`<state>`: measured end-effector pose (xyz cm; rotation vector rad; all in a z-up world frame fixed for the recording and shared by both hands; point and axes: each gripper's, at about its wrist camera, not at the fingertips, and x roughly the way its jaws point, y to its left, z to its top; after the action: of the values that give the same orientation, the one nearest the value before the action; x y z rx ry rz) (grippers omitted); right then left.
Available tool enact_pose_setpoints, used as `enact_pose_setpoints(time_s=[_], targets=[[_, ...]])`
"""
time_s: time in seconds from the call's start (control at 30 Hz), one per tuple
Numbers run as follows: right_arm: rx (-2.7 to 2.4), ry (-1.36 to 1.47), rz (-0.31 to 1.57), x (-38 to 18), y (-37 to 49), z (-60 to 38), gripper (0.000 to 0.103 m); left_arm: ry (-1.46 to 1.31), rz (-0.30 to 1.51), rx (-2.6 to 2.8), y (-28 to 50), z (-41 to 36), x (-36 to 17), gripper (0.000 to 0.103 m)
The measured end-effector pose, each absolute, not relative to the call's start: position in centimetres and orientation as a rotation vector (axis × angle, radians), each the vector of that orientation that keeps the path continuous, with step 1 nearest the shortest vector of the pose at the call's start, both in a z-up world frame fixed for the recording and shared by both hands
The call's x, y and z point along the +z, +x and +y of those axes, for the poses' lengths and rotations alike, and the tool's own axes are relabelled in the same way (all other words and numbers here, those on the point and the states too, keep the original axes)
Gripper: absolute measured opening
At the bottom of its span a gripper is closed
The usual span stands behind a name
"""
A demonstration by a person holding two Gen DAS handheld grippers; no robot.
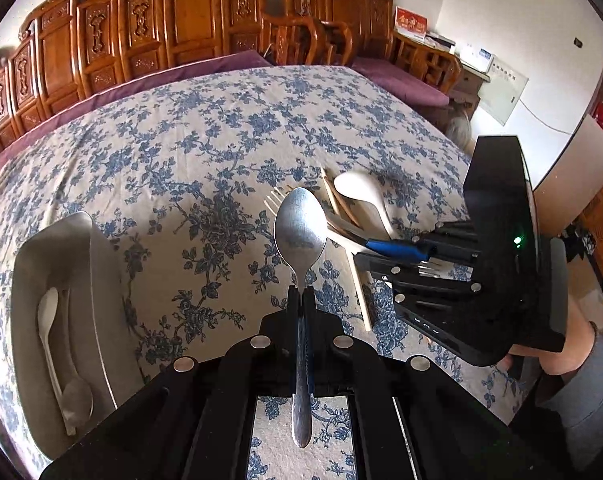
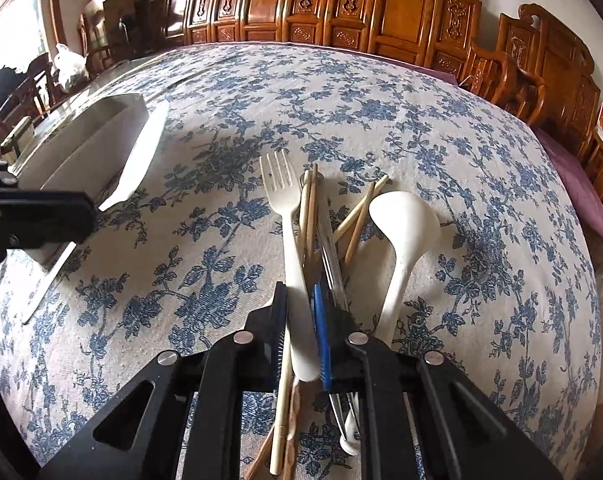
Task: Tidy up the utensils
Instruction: 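Grasp a white plastic fork with the right gripper while the left gripper lifts the metal spoon, then lower the metal spoon into the tray, open left gripper while right gripper carries the white fork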
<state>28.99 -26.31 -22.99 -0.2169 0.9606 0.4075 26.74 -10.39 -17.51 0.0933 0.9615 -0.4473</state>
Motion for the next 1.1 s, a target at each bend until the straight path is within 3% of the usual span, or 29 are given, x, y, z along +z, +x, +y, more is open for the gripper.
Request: enact_pose_setpoints(time_s=[1.1], targets=[[0.53,-0.133,0.78,-16.4,24.2,-23.5,0.013,0.079,0.879,-0.257,26.0,-1.3,-11.8,0.002]])
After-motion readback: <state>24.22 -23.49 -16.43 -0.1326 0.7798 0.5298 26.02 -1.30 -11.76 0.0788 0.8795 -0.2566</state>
